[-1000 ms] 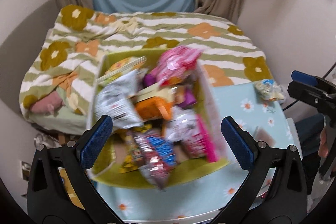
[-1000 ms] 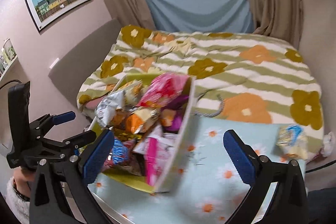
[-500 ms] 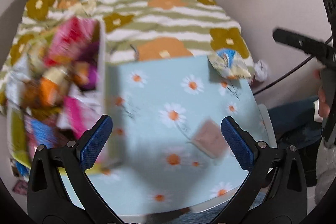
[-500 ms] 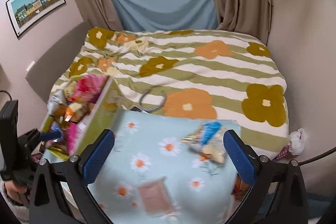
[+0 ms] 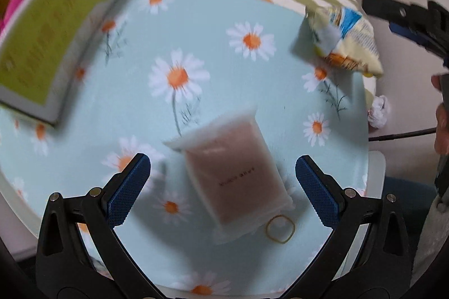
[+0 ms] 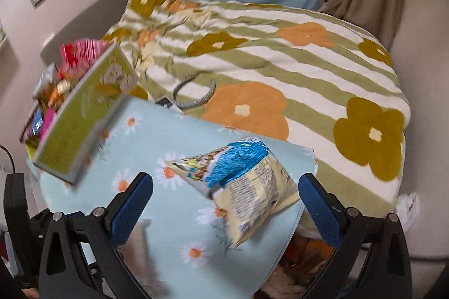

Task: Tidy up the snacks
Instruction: 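Grasp the pink pouch with the left gripper while the right grasps the blue-cream bag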

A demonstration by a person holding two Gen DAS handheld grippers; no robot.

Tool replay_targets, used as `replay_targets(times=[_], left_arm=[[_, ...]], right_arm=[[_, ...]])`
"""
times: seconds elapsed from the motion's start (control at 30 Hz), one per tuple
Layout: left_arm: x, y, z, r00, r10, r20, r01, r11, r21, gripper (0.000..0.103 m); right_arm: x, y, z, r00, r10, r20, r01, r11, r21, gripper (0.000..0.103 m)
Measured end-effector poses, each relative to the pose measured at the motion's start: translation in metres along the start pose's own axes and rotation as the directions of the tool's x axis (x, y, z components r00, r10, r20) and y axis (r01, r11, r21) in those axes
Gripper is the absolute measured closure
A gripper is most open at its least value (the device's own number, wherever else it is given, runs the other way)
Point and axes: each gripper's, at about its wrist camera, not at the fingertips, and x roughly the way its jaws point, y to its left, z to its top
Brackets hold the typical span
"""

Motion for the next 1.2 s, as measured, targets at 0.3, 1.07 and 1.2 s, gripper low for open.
replay_targets(times=[0.3,1.07,1.2], left_arm=[[0.027,-0.01,-0.016,0.999,0.041,-0.023,-0.042,0.999,-0.032,0.022],[0.015,0.019,-0.004,1.0,-0.011,0.001,0.011,0.999,-0.04,0.04],[0.006,0.019,0.001,0.999,-0.034,0.021,0.035,0.999,-0.026,0.04]], right_arm=[[0.044,-0.007,0.0,0.998,0.023,-0.063,-0.032,0.989,-0.146,0.0],[0.092,-0.012,-0.008,0.986,0.024,-0.166,-0.056,0.98,-0.189,0.033],[0.089,-0.012,-0.008,0.988,0.026,-0.154,-0.052,0.985,-0.167,0.039]])
